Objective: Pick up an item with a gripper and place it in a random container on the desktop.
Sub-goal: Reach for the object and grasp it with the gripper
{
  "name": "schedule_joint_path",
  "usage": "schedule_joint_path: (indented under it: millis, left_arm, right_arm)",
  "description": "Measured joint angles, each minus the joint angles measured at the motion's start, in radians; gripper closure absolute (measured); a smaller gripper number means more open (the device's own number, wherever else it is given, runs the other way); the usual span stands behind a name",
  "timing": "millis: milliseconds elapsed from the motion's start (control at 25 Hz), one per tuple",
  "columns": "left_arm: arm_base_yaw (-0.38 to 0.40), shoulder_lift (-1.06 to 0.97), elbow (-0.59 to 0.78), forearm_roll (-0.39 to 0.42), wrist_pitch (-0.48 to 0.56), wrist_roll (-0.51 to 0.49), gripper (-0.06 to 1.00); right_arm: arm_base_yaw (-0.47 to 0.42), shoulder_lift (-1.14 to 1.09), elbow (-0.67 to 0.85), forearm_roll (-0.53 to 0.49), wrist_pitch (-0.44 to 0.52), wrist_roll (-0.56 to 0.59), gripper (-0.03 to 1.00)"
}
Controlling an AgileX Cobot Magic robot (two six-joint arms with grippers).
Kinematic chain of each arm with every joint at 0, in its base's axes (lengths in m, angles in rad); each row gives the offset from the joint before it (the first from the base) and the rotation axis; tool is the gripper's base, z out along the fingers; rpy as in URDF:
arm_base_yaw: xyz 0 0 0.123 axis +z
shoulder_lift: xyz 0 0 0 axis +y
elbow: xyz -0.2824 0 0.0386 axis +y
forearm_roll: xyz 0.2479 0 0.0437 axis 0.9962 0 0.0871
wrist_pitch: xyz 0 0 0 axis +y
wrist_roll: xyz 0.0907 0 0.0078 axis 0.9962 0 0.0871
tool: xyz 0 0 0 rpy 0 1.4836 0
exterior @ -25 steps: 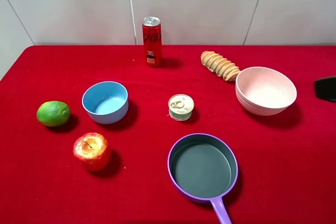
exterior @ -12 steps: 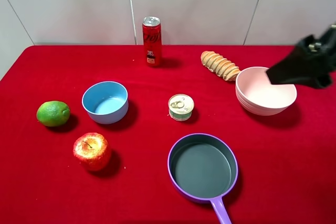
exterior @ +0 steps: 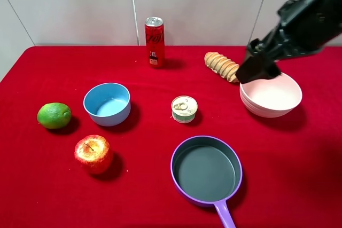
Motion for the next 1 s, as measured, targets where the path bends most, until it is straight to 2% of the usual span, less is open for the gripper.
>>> schedule_joint_path:
  millis: [480, 1000]
  left_arm:
    - [0.0, 0.0, 0.0, 0.0, 0.0, 0.0, -0.04]
    - [0.0, 0.0, 0.0, 0.0, 0.0, 0.0, -0.04]
  right_arm:
    - [0.0, 0.288, -0.171, -0.041, -0.035, 0.0, 0.27]
    - [0.0, 0.487, -0.182, -0.055, -0.148, -0.049, 0.27]
